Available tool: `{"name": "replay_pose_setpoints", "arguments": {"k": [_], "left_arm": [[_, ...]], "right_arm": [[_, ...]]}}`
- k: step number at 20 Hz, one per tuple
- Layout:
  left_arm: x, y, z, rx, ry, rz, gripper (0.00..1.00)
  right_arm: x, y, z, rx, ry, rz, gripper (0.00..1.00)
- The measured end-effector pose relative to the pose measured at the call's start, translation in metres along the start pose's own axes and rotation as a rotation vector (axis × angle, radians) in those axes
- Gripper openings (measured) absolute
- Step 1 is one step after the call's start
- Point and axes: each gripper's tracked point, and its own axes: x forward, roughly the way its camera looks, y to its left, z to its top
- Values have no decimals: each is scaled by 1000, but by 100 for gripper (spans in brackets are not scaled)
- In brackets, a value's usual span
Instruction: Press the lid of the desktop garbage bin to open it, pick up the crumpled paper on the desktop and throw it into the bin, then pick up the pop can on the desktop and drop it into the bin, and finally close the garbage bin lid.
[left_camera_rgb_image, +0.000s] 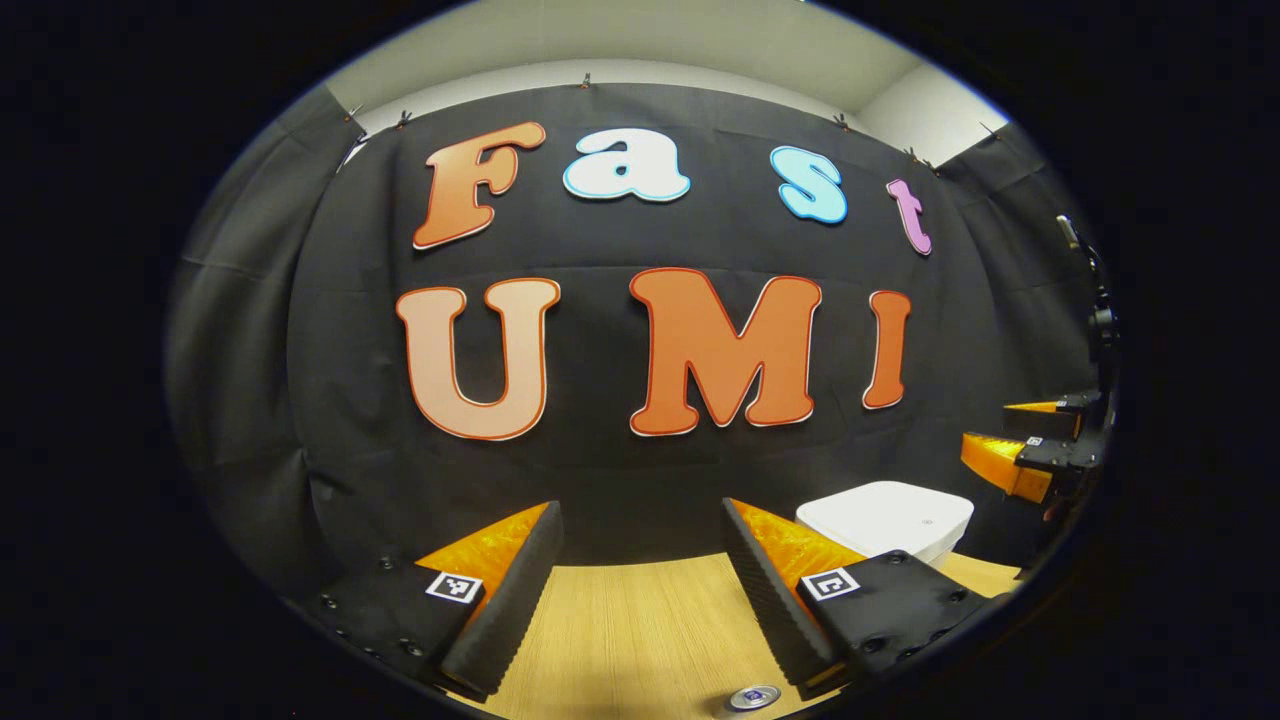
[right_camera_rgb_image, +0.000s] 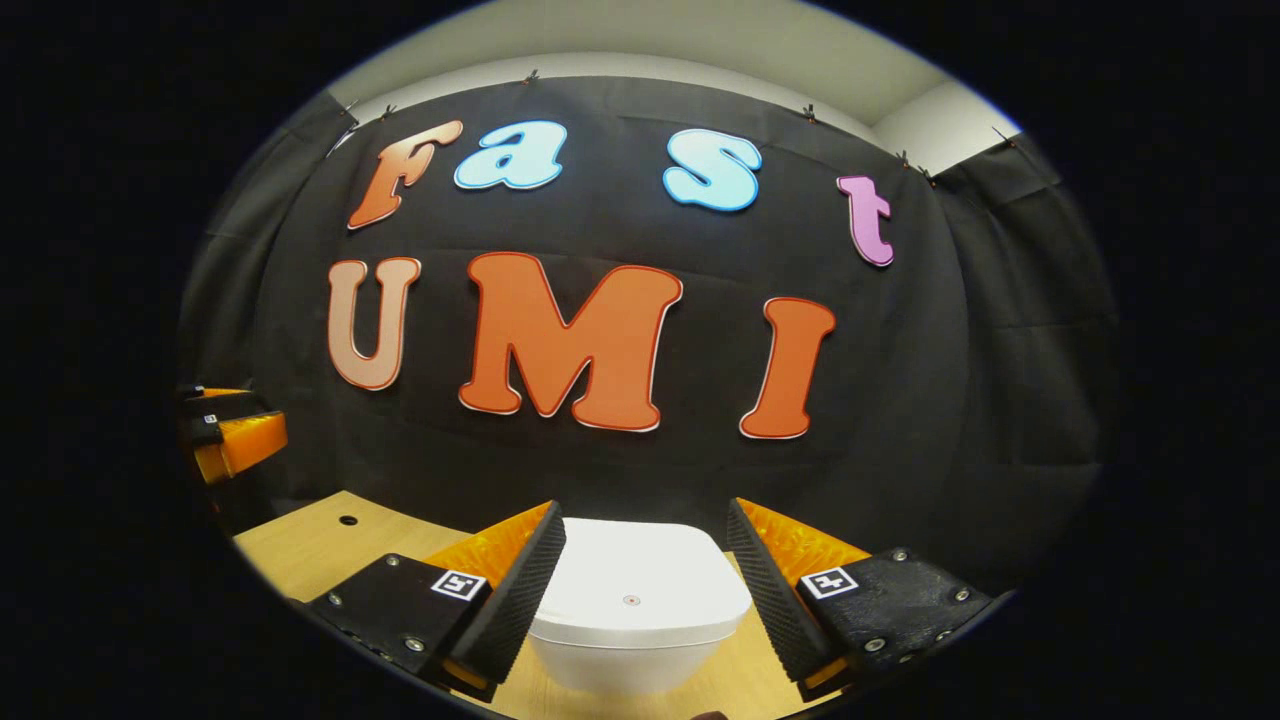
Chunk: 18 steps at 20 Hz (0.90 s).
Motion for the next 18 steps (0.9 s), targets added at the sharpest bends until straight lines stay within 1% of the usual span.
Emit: {"name": "replay_pose_setpoints", "arguments": {"k": [1,3,6,11,13,18], "left_arm": [[1,1,-2,3,4,-2,100],[-3,4,-5,3,13,-4,100],[-9,9,0,8,6,-9,100],[-24,18,-2,17,9,-14,100],[-31,23,-3,19,15,-20,100],[-44,34,-19,24,43,-44,99]], "right_arm": [[0,-6,2,2,4,-17,98],[-3,-11,9,10,3,-28,99],[-7,-22,18,-14,2,-54,98],[-17,-21,29,-4,1,-71,98],[-19,-16,27,1,31,-68,98],[-21,-16,21,18,87,-102,98]]}}
